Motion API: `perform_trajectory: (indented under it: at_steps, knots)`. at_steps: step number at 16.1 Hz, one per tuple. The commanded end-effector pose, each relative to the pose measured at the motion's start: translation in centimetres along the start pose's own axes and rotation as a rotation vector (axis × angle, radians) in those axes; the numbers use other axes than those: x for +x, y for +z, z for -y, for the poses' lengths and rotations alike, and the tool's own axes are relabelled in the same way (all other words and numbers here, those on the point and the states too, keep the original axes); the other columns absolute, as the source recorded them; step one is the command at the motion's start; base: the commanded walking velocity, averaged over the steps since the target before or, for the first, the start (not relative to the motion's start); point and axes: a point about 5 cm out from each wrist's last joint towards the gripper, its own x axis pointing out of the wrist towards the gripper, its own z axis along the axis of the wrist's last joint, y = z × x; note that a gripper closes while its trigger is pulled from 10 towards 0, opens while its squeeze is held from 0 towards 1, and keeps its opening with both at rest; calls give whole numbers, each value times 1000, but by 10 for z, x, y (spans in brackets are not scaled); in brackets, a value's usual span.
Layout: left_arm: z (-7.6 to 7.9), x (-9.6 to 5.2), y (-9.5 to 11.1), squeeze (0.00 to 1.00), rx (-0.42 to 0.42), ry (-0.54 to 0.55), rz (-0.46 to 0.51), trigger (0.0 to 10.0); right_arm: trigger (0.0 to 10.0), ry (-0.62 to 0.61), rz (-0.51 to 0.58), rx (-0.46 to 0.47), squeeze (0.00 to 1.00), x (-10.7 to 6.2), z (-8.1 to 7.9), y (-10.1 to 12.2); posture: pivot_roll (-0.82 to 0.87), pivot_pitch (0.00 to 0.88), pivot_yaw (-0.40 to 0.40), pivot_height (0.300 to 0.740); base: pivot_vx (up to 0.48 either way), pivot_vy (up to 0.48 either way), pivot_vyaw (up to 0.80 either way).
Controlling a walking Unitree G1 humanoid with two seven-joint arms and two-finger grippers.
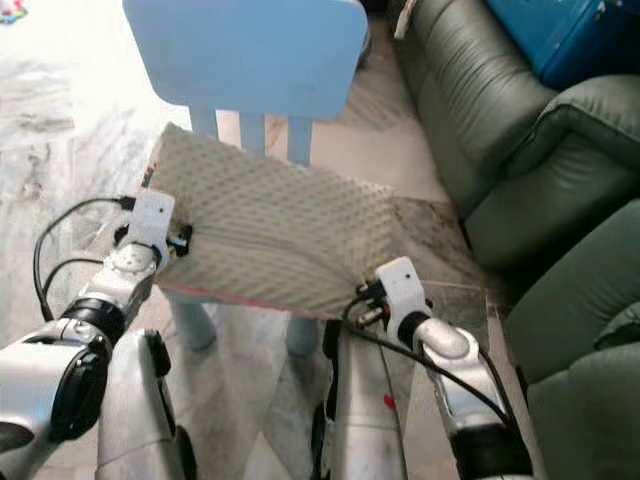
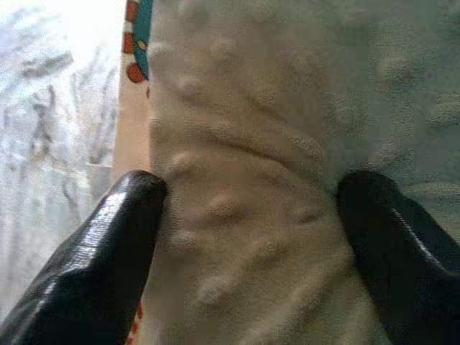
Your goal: Move the pillow to the sofa
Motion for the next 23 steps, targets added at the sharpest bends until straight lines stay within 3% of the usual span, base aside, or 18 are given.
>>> perform_trajectory:
  at_steps: [1, 8, 23]
  knots:
    - [8, -4, -28, 0, -50, -34, -122, 0, 0, -65, -38, 8, 0, -8, 14, -7, -158, 198, -133, 450, 0, 0, 0]
    - [6, -5, -32, 0, -147, -42, -141, 0, 0, -71, -40, 23, 0, -4, 10, 3, -153, 191, -141, 450, 0, 0, 0]
    - [2, -3, -22, 0, -136, -23, -107, 0, 0, -85, -35, 33, 0, 4, 12, 6, -143, 166, -132, 450, 0, 0, 0]
